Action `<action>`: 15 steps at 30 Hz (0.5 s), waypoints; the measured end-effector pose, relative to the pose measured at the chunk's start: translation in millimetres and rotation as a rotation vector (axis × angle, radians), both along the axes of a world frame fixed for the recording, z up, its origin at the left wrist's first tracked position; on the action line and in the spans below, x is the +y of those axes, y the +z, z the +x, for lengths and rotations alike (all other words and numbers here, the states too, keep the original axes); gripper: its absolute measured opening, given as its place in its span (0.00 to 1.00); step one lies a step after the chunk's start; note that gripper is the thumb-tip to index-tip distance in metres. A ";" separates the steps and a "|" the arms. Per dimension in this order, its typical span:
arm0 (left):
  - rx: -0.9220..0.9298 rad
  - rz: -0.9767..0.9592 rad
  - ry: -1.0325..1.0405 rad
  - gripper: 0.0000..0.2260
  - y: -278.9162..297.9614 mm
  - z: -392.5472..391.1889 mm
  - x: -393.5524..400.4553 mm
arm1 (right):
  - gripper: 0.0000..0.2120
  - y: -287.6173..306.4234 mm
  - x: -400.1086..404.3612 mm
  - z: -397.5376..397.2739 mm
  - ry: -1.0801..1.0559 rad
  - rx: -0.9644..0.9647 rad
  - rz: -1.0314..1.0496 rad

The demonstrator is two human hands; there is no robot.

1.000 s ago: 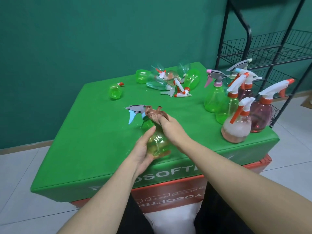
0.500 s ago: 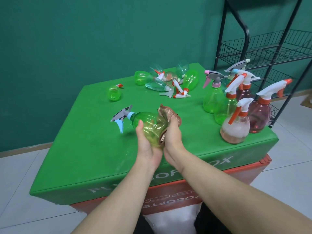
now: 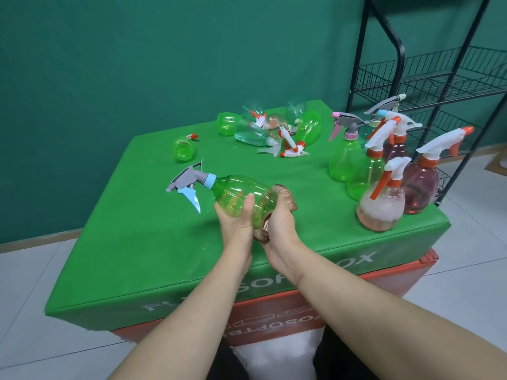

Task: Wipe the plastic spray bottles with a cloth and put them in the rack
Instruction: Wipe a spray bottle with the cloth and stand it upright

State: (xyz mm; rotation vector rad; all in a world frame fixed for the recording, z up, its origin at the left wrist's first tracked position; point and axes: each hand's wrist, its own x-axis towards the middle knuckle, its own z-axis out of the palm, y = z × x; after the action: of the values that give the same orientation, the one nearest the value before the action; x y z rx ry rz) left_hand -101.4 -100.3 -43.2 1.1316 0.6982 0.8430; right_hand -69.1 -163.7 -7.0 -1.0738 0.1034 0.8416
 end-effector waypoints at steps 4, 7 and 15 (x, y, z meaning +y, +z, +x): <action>0.072 0.089 -0.040 0.29 -3.3 3.4 4.8 | 0.18 -8.2 -8.8 7.5 -0.007 -0.068 -0.084; 0.152 0.145 -0.065 0.43 0.3 5.8 5.6 | 0.13 -9.8 -20.5 15.8 -0.001 -0.173 -0.125; 0.361 0.216 -0.113 0.49 11.8 22.3 -1.0 | 0.07 -12.3 -66.4 43.6 0.013 -0.292 -0.193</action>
State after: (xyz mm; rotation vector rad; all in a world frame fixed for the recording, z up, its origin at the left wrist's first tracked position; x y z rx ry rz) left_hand -79.1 -101.3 -31.4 1.5262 0.8440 0.6339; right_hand -25.4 -230.1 -19.3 -1.3692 -0.0694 0.6885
